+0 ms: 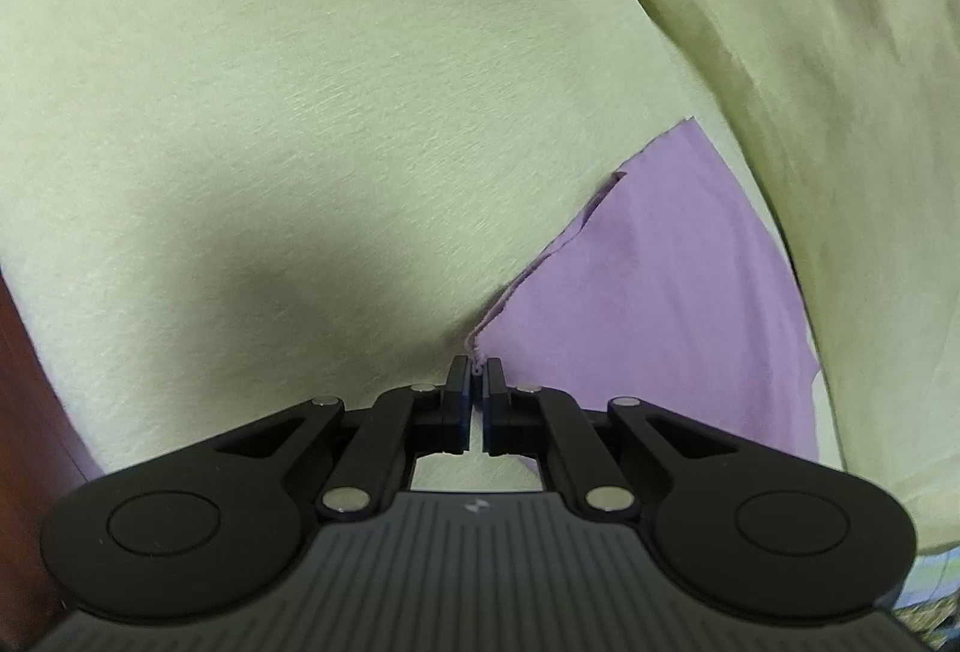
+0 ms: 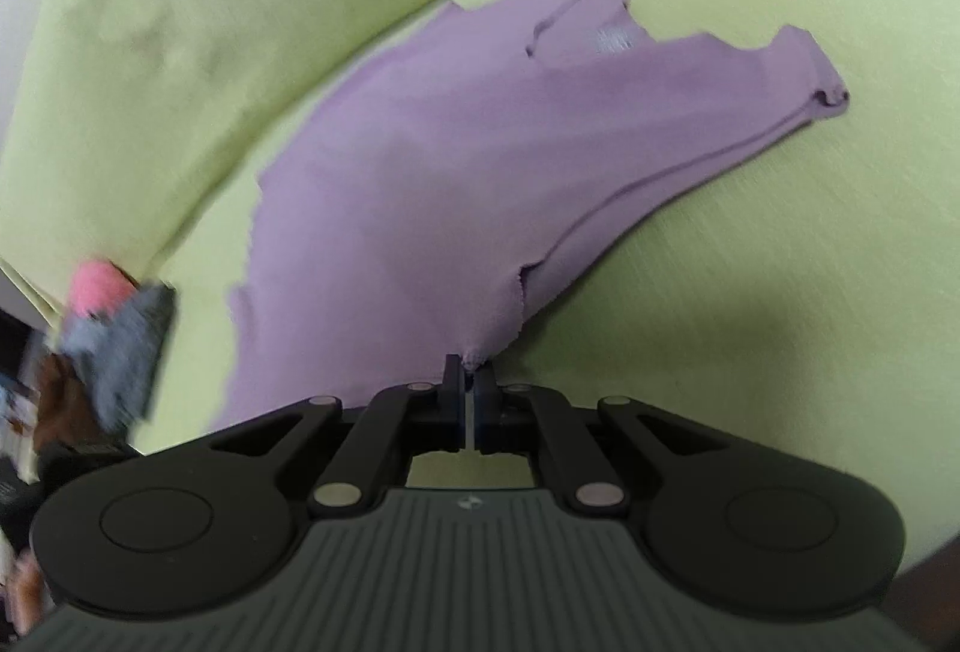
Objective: Fold clothes
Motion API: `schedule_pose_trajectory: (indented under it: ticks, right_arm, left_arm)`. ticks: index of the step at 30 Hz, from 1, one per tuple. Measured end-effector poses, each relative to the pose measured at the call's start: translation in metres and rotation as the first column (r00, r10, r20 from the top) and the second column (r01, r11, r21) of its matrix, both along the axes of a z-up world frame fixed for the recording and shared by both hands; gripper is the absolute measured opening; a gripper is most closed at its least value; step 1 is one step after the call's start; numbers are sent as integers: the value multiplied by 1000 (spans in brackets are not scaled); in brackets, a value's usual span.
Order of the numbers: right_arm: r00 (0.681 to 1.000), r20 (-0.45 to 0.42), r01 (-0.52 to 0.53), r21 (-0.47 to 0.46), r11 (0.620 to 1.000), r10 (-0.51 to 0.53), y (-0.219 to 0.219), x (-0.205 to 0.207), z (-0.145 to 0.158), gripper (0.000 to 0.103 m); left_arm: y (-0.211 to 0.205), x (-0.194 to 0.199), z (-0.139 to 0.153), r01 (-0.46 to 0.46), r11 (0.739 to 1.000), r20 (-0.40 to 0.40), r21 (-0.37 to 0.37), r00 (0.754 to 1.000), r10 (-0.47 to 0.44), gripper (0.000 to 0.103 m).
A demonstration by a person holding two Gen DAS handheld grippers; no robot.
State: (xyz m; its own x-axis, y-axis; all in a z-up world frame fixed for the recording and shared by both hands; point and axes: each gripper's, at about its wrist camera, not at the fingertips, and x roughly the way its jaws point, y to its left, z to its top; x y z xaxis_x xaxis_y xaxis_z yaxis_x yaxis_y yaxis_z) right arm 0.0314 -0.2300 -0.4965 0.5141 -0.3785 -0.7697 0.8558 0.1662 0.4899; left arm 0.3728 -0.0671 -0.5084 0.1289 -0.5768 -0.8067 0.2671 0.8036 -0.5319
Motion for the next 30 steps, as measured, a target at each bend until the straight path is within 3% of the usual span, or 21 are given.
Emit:
schedule_pose_trajectory:
  ticks: [4, 7, 8, 12, 14, 19, 23, 24, 26, 28, 30]
  right_arm:
    - [999, -34, -25, 25, 999, 26, 4, 0, -3, 0]
    - [998, -48, -48, 48, 998, 51, 4, -3, 1, 4]
    - [998, -53, -42, 30, 999, 43, 4, -6, 7, 9]
    - [996, 4, -83, -147, 986, 85, -6, -3, 37, 9]
    - [992, -2, -125, -177, 976, 127, -19, 11, 37, 9]
    - [975, -52, -224, -233, 946, 218, -38, 62, 26, 9]
    - [960, -84, -280, -257, 925, 268, -42, 84, 12, 10]
    - [954, -105, -298, -260, 919, 280, -44, 88, 7, 9]
    - [958, -104, -284, -259, 923, 266, -47, 78, -1, 1]
    - [963, -109, -269, -255, 929, 248, -48, 69, -2, 0]
    - [971, -120, -230, -243, 942, 206, -46, 53, 3, 0]
  left_arm:
    - [4, -3, -14, -25, 996, 35, 90, 999, 22, 0]
    - [13, -3, -14, -35, 996, 9, 83, 999, 34, 0]
    - [14, -3, -8, -33, 997, 25, 70, 999, 31, 0]
    - [1, 0, 20, 5, 1000, 54, -30, 999, -3, 0]
    - [-29, 3, 29, 42, 993, 34, -106, 999, -39, 0]
    - [-104, 2, 30, 140, 975, 65, -171, 989, -131, 3]
    - [-141, 5, 5, 176, 983, 135, -60, 977, -167, 3]
    - [-140, 9, -3, 166, 986, 170, 1, 972, -164, 3]
    - [-124, 16, -11, 141, 989, 219, 40, 965, -147, 7]
    - [-101, 29, -17, 78, 993, 209, 85, 973, -94, 6]
    - [-91, 28, 0, 51, 995, 258, 85, 963, -71, 1]
